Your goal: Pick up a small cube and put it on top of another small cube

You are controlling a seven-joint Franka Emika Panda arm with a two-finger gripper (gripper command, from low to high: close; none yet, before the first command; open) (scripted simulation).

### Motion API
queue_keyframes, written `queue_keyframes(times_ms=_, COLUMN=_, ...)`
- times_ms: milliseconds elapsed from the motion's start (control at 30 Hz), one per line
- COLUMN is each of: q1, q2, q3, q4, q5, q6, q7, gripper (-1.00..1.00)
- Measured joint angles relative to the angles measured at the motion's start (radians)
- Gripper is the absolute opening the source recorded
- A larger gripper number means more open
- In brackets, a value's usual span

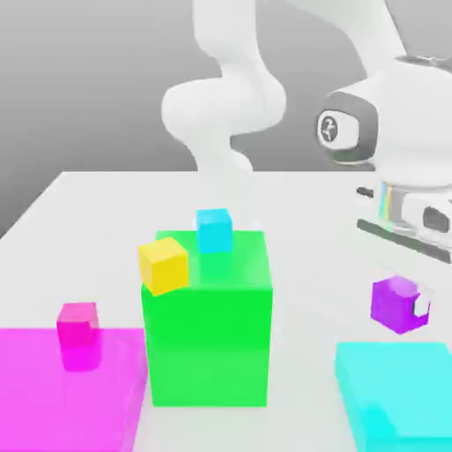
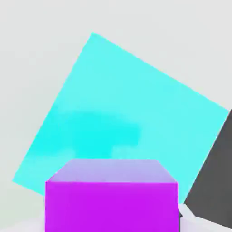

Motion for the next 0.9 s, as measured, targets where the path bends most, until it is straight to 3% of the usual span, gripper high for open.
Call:
queue_keyframes(times_ms=367, q1=-0.303, q2=-0.112, q3=-0.237, q4=0.083, q5=0.036, q6=-0.150, q7=0.316, gripper=-1.00)
queue_keyframes(times_ms=567, q1=-0.506, q2=-0.154, q3=-0.360, q4=-0.036, q5=-0.037, q6=-0.226, q7=0.481, gripper=-1.00)
queue_keyframes(times_ms=767, q1=-0.517, q2=-0.010, q3=-0.391, q4=-0.097, q5=0.029, q6=-0.064, q7=0.442, gripper=-1.00)
queue_keyframes(times_ms=800, q1=-0.516, q2=0.011, q3=-0.393, q4=-0.102, q5=0.038, q6=-0.039, q7=0.434, gripper=1.00)
queue_keyframes(times_ms=900, q1=-0.516, q2=0.011, q3=-0.393, q4=-0.102, q5=0.038, q6=-0.039, q7=0.434, gripper=1.00)
